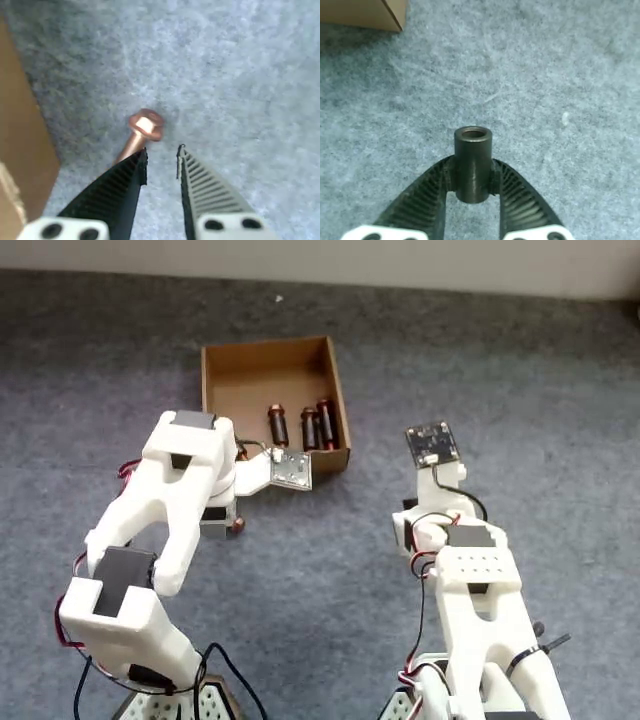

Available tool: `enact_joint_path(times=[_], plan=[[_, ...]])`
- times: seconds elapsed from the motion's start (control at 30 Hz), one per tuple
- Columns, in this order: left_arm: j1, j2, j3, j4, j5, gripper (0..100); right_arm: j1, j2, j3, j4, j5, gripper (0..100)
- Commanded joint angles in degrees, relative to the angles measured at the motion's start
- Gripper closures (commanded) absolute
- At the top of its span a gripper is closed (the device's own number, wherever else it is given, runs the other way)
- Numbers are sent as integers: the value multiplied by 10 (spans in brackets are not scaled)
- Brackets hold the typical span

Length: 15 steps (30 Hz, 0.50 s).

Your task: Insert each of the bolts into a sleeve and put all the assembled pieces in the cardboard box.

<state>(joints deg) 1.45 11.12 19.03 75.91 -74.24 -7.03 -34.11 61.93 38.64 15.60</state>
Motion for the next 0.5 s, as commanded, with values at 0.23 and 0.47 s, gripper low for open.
enact_joint_path(times=[0.23, 0.47], plan=[[-6, -23, 17, -103, -11, 859, 7, -21, -6, -11, -2, 995], [-6, 58, -33, -111, -10, 859, 7, -21, -6, -11, -2, 995]])
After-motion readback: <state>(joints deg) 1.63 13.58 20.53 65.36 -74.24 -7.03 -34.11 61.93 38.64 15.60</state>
